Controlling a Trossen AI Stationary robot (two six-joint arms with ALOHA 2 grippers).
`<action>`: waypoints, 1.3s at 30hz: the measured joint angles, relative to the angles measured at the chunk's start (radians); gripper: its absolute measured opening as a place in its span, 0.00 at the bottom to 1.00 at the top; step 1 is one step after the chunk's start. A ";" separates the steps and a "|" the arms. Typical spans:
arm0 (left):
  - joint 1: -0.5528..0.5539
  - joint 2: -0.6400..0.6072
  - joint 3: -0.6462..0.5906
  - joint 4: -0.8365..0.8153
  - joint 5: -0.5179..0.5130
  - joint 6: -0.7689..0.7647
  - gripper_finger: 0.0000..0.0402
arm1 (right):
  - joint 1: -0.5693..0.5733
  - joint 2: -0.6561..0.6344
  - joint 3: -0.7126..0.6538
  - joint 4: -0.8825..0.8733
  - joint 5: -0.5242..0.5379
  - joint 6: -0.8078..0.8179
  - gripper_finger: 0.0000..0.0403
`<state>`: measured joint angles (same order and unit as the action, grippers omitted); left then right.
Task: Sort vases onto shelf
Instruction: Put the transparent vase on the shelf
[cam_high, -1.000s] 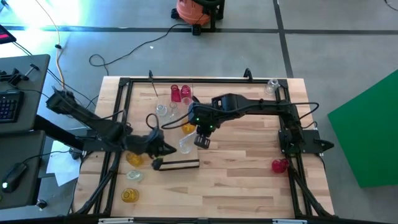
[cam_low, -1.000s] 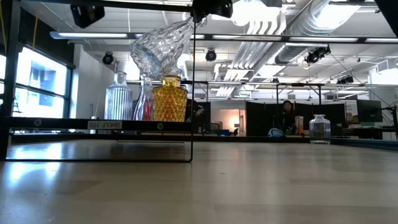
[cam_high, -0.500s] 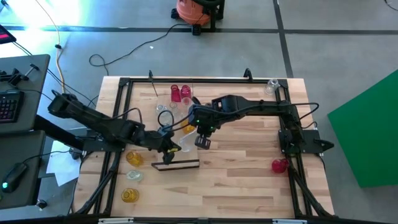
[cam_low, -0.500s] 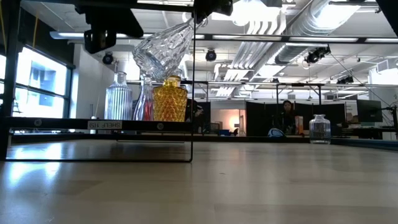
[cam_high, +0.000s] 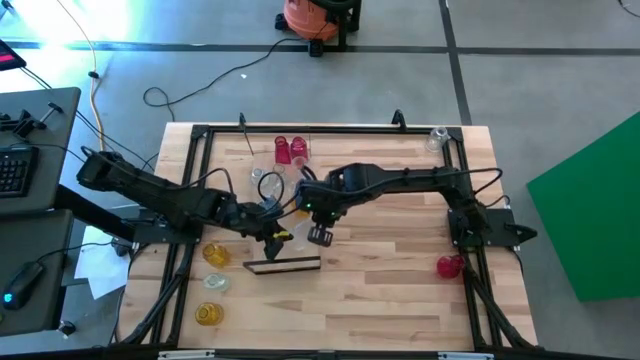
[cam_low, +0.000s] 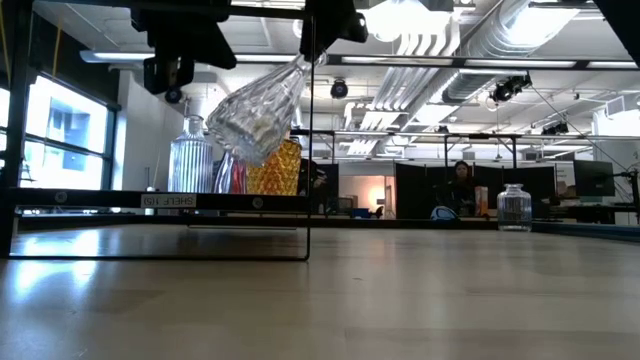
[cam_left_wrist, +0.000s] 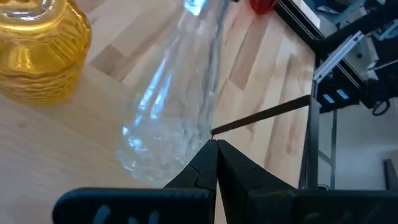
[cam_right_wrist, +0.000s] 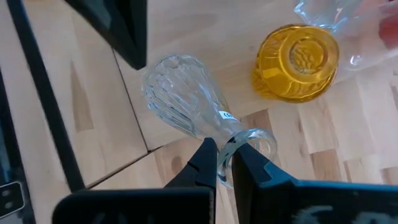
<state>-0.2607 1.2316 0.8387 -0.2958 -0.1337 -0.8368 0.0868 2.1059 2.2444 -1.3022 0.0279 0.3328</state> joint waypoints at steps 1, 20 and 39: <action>0.000 0.000 0.000 0.001 0.002 0.000 0.00 | -0.001 0.000 0.000 0.000 0.004 0.004 0.00; 0.093 0.027 0.000 -0.087 0.059 0.019 0.00 | 0.002 0.000 -0.001 0.000 0.093 0.086 0.00; 0.091 0.129 0.000 0.008 0.110 0.020 0.00 | 0.019 0.011 -0.002 0.006 0.029 0.089 0.00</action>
<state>-0.1699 1.3604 0.8390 -0.2883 -0.0236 -0.8169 0.1054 2.1167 2.2421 -1.2959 0.0566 0.4213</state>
